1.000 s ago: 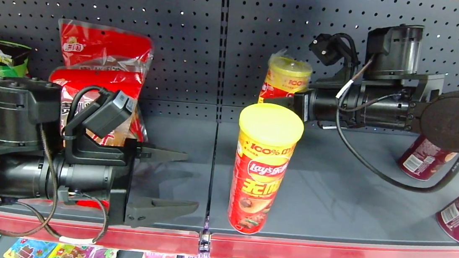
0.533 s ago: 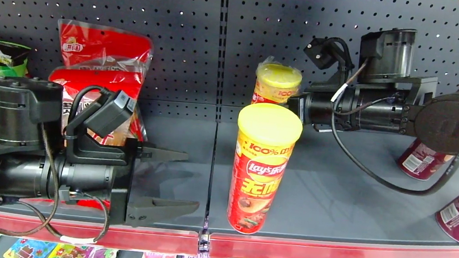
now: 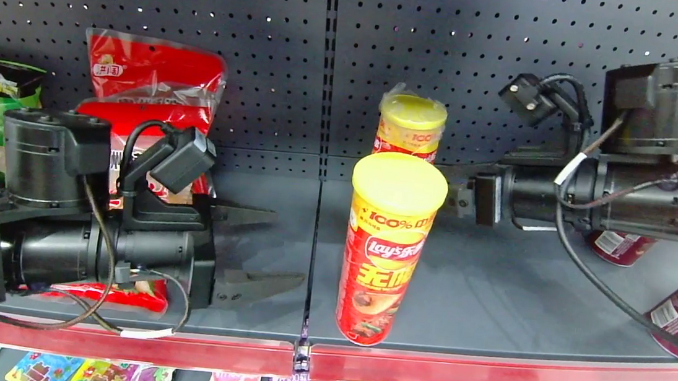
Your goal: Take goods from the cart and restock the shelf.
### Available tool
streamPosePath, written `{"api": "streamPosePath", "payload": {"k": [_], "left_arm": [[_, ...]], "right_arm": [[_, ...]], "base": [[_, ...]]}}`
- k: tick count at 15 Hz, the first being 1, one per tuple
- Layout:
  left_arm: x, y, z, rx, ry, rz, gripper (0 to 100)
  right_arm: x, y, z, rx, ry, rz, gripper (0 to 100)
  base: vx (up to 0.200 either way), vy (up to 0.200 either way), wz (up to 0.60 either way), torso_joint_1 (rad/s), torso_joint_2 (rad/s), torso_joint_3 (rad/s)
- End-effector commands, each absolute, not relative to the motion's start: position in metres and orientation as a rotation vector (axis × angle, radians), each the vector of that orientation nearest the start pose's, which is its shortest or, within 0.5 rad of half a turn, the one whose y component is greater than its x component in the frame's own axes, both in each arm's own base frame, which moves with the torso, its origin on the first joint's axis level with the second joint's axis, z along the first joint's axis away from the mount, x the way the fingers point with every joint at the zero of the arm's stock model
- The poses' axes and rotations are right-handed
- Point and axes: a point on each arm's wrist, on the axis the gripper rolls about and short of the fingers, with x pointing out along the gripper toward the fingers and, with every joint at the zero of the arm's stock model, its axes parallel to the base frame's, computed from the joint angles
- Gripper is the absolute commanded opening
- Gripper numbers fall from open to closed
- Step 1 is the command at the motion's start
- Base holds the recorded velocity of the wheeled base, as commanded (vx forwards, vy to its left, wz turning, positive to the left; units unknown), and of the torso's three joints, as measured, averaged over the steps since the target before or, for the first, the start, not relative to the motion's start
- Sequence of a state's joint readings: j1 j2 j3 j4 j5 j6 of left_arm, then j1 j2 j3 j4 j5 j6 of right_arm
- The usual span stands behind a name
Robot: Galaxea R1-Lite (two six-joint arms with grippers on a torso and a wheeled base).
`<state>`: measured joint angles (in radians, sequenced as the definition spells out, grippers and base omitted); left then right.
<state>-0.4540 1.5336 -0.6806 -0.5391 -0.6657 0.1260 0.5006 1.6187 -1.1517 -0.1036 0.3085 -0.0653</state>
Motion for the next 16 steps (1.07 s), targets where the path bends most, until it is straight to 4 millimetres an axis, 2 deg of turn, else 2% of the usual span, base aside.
{"api": "streamPosePath", "payload": {"k": [1, 2, 3, 4, 8, 16], "left_arm": [[0.228, -0.135, 0.185, 0.083, 0.269, -1.141, 100], [0.232, -0.139, 0.185, 0.085, 0.269, -1.144, 100], [0.233, -0.14, 0.185, 0.085, 0.271, -1.146, 100], [0.24, -0.144, 0.179, 0.094, 0.282, -1.149, 100], [0.236, -0.148, 0.174, 0.107, 0.301, -1.152, 100], [0.238, -0.166, 0.153, 0.143, 0.376, -1.129, 100]], "right_arm": [[0.221, 0.128, 0.26, -0.096, 0.315, 0.79, 100], [0.208, 0.12, 0.258, -0.097, 0.314, 0.784, 100], [0.203, 0.118, 0.256, -0.098, 0.318, 0.784, 100], [0.182, 0.107, 0.253, -0.099, 0.309, 0.785, 100], [0.144, 0.086, 0.251, -0.097, 0.27, 0.777, 100], [0.128, 0.076, 0.263, -0.083, 0.192, 0.746, 100]], "base": [[0.0, 0.0, 0.0, 0.0, 0.0, 0.0], [0.0, 0.0, 0.0, 0.0, 0.0, 0.0], [0.0, 0.0, 0.0, 0.0, 0.0, 0.0], [0.0, 0.0, 0.0, 0.0, 0.0, 0.0], [0.0, 0.0, 0.0, 0.0, 0.0, 0.0], [0.0, 0.0, 0.0, 0.0, 0.0, 0.0]]}}
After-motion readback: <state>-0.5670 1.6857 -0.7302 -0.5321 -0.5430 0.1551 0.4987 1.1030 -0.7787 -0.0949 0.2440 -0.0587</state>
